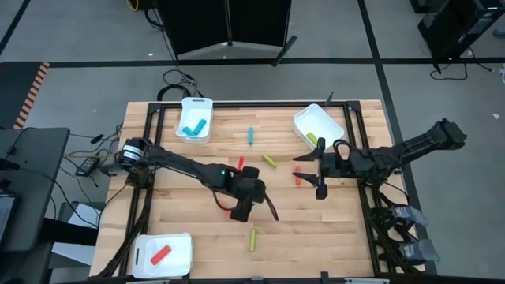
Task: Sort blocks
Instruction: Put the bottom green block into the top right white bin
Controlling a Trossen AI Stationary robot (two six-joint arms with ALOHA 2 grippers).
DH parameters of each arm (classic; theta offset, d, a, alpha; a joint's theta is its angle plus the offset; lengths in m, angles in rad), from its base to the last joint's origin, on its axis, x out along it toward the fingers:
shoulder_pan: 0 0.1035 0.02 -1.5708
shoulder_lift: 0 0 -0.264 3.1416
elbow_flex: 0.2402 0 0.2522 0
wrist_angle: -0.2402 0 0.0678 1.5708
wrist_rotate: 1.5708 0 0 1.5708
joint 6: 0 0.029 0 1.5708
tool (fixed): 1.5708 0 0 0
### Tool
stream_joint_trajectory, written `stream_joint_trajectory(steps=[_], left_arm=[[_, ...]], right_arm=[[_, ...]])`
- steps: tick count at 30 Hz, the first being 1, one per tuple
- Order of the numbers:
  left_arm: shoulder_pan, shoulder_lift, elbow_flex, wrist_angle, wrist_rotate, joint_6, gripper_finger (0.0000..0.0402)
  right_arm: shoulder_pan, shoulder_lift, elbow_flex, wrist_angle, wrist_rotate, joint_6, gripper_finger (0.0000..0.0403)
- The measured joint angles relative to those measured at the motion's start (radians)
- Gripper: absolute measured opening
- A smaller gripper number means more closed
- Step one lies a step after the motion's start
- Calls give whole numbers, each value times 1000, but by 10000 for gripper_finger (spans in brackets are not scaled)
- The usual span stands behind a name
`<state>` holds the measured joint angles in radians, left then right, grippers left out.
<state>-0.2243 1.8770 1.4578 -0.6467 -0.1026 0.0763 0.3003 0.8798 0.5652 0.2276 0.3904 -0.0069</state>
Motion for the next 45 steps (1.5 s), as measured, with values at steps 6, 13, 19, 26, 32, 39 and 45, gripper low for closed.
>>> stream_joint_trajectory(steps=[6,13,19,26,32,39,45], left_arm=[[-43,11,1,14,16,76,214],[-157,25,2,110,16,311,214],[-198,64,13,129,-26,358,214],[-216,178,157,-43,-17,410,214],[-243,241,258,-110,-7,480,214],[-248,273,258,-109,9,500,214],[-251,298,257,-101,3,510,214]], right_arm=[[62,-36,0,0,42,-37,226],[133,-150,0,5,98,-99,226],[174,-216,0,7,118,-118,226],[185,-209,0,25,118,-124,225],[190,-198,0,33,124,-124,224],[190,-197,0,33,126,-124,224],[190,-196,0,33,126,-125,226]])
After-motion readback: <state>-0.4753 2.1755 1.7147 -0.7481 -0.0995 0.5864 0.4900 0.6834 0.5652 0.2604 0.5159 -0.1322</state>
